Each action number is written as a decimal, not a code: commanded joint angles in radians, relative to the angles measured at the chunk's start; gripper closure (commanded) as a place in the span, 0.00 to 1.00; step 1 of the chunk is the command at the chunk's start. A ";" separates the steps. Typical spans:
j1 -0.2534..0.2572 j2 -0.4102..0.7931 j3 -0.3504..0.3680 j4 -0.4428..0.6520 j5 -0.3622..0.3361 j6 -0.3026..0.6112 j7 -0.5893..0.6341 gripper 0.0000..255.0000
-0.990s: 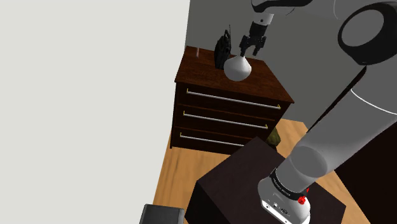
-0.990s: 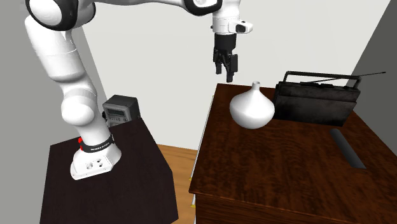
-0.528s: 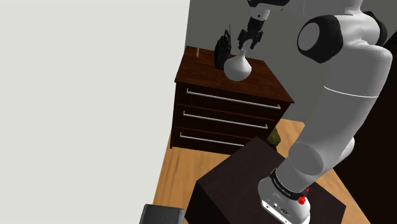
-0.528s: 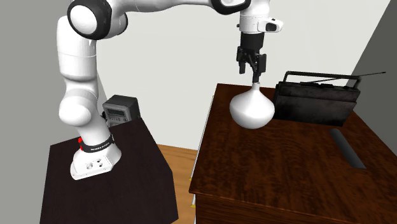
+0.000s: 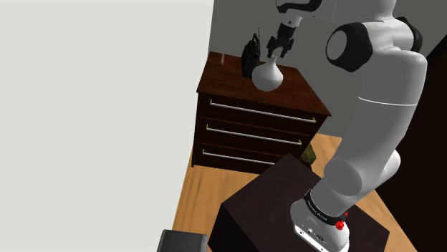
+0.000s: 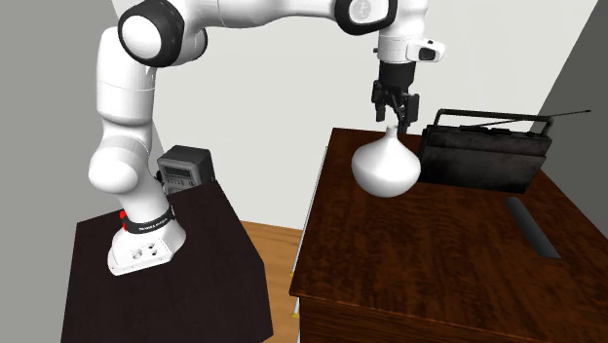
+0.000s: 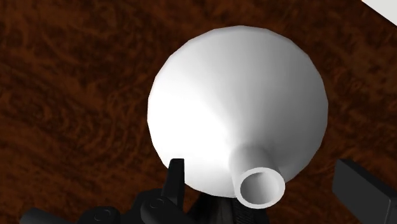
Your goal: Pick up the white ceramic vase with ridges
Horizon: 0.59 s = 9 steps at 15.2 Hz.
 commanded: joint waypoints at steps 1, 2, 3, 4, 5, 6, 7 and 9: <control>0.007 -0.011 0.001 -0.054 -0.003 0.044 0.000 0.00; 0.007 -0.011 0.001 -0.054 -0.003 0.044 0.000 0.00; 0.007 -0.011 0.001 -0.054 -0.003 0.044 0.000 0.00; 0.006 -0.011 0.000 -0.055 -0.003 0.044 -0.001 1.00; 0.006 -0.010 0.000 -0.054 -0.003 0.045 -0.001 1.00; 0.006 -0.010 0.000 -0.054 -0.003 0.045 -0.001 1.00; 0.006 -0.010 0.000 -0.054 -0.003 0.045 -0.001 1.00; 0.006 -0.009 0.000 -0.053 -0.003 0.044 -0.001 1.00</control>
